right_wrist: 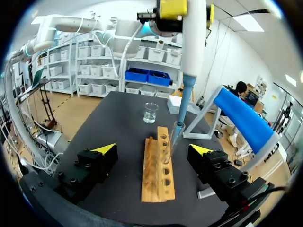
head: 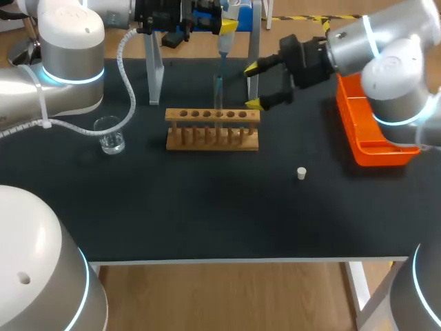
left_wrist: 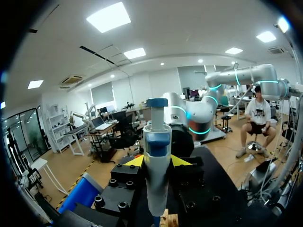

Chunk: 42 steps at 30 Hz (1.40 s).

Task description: Invert the test tube, pick up the pipette, mount the tip to pipette, aspirate from beaker and dispense into the tube, eject the tip, return the pipette, and cap with the stopper.

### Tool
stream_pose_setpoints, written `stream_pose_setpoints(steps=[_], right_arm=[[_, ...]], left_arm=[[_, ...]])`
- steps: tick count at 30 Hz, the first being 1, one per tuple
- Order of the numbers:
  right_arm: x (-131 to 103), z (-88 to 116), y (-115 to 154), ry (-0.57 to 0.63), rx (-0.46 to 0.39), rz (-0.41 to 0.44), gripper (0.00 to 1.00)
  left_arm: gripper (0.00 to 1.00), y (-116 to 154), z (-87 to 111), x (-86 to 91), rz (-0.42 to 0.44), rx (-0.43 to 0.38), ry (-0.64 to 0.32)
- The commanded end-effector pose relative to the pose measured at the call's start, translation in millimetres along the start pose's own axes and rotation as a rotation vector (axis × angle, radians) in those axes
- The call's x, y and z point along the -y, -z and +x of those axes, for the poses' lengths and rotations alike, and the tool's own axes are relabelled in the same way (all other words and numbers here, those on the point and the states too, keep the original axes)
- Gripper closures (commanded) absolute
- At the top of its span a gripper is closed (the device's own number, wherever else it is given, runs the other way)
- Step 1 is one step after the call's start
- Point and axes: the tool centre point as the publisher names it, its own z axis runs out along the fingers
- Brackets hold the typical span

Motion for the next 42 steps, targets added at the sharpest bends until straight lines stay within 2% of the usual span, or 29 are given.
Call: stream_pose_setpoints(steps=[1, 2, 20, 27, 28, 38, 42], right_arm=[[-11.6, 32.7, 69.0, -0.029, 0.08, 0.013, 0.0], [-14.5, 34.4, 75.8, -0.031, 0.082, 0.005, 0.0], [-14.5, 34.4, 75.8, -0.031, 0.082, 0.005, 0.0], [-50.0, 31.2, 106.7, -0.06, 0.133, -0.008, 0.0], [-56.6, 28.3, 110.6, -0.093, 0.141, -0.006, 0.0], [-132.0, 5.0, 145.6, -0.201, 0.111, -0.135, 0.0], [-132.0, 5.0, 145.6, -0.201, 0.111, -0.135, 0.0]], left_arm=[[1.0, 0.5, -0.1, -0.5, 0.002, -0.001, -0.002], [1.0, 0.5, -0.1, -0.5, 0.002, -0.001, -0.002], [1.0, 0.5, -0.1, -0.5, 0.002, -0.001, -0.002], [1.0, 0.5, -0.1, -0.5, 0.002, -0.001, -0.002], [1.0, 0.5, -0.1, -0.5, 0.002, -0.001, -0.002], [1.0, 0.5, -0.1, -0.5, 0.002, -0.001, -0.002], [1.0, 0.5, -0.1, -0.5, 0.002, -0.001, -0.002]])
